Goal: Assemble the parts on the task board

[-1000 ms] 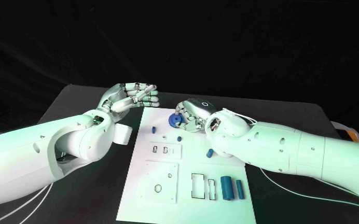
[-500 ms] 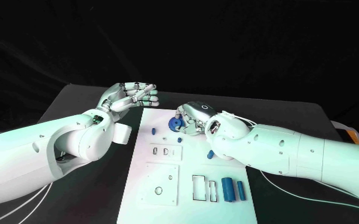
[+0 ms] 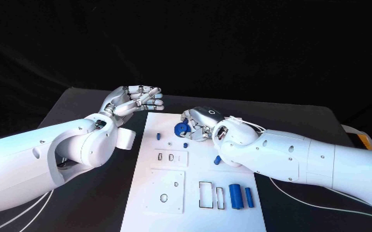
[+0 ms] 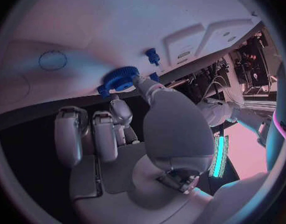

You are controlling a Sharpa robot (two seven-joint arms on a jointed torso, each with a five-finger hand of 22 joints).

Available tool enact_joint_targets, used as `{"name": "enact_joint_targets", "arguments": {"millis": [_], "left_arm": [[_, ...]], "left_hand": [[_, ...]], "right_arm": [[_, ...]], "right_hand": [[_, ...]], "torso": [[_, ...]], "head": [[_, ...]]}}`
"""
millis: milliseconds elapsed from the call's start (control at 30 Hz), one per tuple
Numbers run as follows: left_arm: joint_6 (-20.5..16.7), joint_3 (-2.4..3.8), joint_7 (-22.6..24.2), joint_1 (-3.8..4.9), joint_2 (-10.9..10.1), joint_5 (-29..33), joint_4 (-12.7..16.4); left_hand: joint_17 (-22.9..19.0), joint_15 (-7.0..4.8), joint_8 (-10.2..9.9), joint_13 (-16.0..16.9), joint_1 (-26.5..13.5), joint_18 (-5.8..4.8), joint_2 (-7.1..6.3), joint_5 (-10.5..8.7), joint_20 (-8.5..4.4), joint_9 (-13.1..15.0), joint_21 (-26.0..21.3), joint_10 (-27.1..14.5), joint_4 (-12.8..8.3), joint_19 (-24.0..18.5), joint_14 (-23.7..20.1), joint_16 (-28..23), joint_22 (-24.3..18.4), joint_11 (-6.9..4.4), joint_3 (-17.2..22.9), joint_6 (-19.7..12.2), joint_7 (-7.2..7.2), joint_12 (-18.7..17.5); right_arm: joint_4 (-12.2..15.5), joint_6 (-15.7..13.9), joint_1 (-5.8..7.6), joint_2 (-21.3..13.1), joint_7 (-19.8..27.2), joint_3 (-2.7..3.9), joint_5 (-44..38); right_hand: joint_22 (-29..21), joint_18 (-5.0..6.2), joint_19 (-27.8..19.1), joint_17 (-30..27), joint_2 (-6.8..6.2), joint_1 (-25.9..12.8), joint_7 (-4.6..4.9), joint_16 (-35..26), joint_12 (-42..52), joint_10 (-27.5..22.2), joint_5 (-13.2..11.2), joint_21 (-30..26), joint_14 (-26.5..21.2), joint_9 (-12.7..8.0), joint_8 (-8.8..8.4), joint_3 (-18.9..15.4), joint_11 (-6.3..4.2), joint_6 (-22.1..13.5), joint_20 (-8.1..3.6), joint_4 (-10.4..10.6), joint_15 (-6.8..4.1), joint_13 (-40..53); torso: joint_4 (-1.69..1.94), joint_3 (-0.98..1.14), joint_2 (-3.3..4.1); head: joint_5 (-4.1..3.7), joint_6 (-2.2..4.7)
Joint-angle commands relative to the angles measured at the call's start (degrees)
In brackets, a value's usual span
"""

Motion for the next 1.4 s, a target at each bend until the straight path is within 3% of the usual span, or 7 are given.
{"name": "enact_joint_targets", "arguments": {"millis": [33, 233, 367, 600, 800, 1167, 1400], "left_arm": [[0.8, 0.05, 0.3, 0.07, 0.1, 0.1, 0.1], [0.9, 0.05, 0.3, 0.07, 0.0, 0.1, 0.0], [0.9, 0.05, 0.3, 0.06, -0.1, 0.1, -0.1], [1.0, 0.03, 0.3, 0.05, -0.2, 0.1, -0.3], [1.0, 0.01, 0.3, 0.04, -0.1, 0.1, -0.7], [1.5, -0.02, 0.3, -0.02, 0.5, 0.1, -1.5], [1.7, -0.05, 0.3, -0.06, 0.7, 0.1, -1.7]], "left_hand": [[0.2, 0.11, -0.2, -0.1, 0.6, 0.69, 0.23, -0.03, 0.11, 0.0, 0.3, -0.1, 0.1, 0.0, -0.4, -0.1, -0.1, 0.03, 0.1, -0.3, 0.41, -0.5], [0.2, 0.11, -0.2, -0.1, 0.6, 0.69, 0.23, -0.03, 0.11, 0.0, 0.3, -0.1, 0.1, 0.0, -0.4, -0.1, -0.1, 0.03, 0.1, -0.3, 0.41, -0.5], [0.2, 0.11, -0.2, -0.1, 0.6, 0.69, 0.23, -0.03, 0.11, 0.0, 0.3, -0.1, 0.1, 0.0, -0.4, -0.1, -0.1, 0.03, 0.1, -0.3, 0.41, -0.5], [0.2, 0.12, -0.2, -0.1, 0.6, 0.69, 0.23, -0.04, 0.11, 0.0, 0.3, -0.1, 0.1, 0.0, -0.4, -0.1, -0.1, 0.04, 0.1, -0.3, 0.42, -0.5], [0.2, 0.12, -0.2, -0.1, 0.6, 0.69, 0.24, -0.04, 0.11, 0.0, 0.3, 0.0, 0.1, 0.0, -0.4, -0.1, -0.1, 0.04, 0.1, -0.3, 0.41, -0.5], [0.2, 0.12, -0.2, 0.0, 0.7, 0.69, 0.23, -0.03, 0.12, 0.0, 0.3, 0.0, 0.1, -0.1, -0.5, -0.2, -0.1, 0.02, 0.2, -0.3, 0.36, -0.5], [0.2, 0.12, -0.2, 0.0, 0.7, 0.69, 0.23, -0.03, 0.12, 0.0, 0.3, 0.0, 0.1, -0.1, -0.5, -0.2, -0.1, 0.02, 0.2, -0.3, 0.36, -0.5]], "right_arm": [[0.0, 1.3, 0.0, -0.1, 0.6, 0.02, 1.0], [1.1, 0.9, 0.01, -1.6, 1.2, 0.02, 3.1], [4.1, -2.4, 0.2, -5.0, 2.6, 0.23, 5.8], [10.1, -3.7, 2.11, -13.3, 7.1, 0.69, 15.6], [13.6, 0.6, 3.74, -21.3, 11.0, 0.79, 23.9], [12.5, 6.4, 3.45, -27.8, 12.5, 0.56, 23.3], [10.0, 7.0, 1.52, -27.8, 12.9, 0.45, 21.7]], "right_hand": [[6.6, -0.52, 0.2, 8.3, 0.5, -1.6, 0.18, 0.0, 0.3, 0.1, 1.2, -0.3, 4.5, -0.3, -0.47, -2.3, 0.23, 0.7, 0.53, 1.8, 0.53, 0.2], [7.1, -0.62, 0.5, 8.7, 1.52, -4.1, -0.2, 0.1, 1.2, 1.0, 3.6, 0.0, 4.6, -0.4, -0.4, -4.9, -0.06, 2.5, 0.41, 5.3, 0.27, 1.1], [7.9, -0.86, 1.2, 9.3, 2.18, -3.7, -0.56, 0.3, 2.2, 2.2, 3.8, 0.7, 4.7, -0.3, -0.06, -5.3, -0.38, 3.7, 0.23, 5.9, 0.03, 2.3], [8.3, -0.95, 1.5, 9.4, 2.67, 1.0, -0.93, 0.4, 2.9, 3.1, 4.2, 0.9, 4.8, -0.6, -0.18, -3.8, -0.8, 4.9, -0.21, 3.7, -0.38, 3.3], [8.3, -0.91, 1.3, 9.5, 2.1, 5.0, -1.12, 0.4, 2.8, 3.0, 2.9, 0.8, 4.8, -0.8, -0.4, -2.3, -1.0, 5.8, -0.37, 0.8, -0.55, 3.3], [8.5, -0.95, 1.4, 10.0, 0.57, 7.3, -1.98, 0.5, 2.3, 2.6, 1.8, 0.8, 4.9, -1.3, -0.87, -1.6, -1.76, 6.5, -0.88, -1.5, -1.18, 2.7], [8.4, -0.93, 1.4, 10.0, 0.23, 7.5, -1.76, 0.5, 2.0, 2.4, 1.3, 0.7, 4.9, -1.5, -1.34, -1.6, -1.63, 6.0, -0.94, -2.0, -1.14, 2.5]], "torso": [[0.05, 0.03, -0.02], [0.04, 0.07, -0.07], [-0.13, 0.15, -0.17], [-0.83, 0.46, -0.69], [-1.54, 0.84, -1.14], [-2.12, 1.59, -1.53], [-2.09, 1.69, -1.51]], "head": [[-0.02, 0.0], [-0.08, 0.07], [-0.13, 0.25], [-0.31, 0.39], [-0.64, 0.33], [-0.58, 0.15], [-0.43, 0.04]]}}
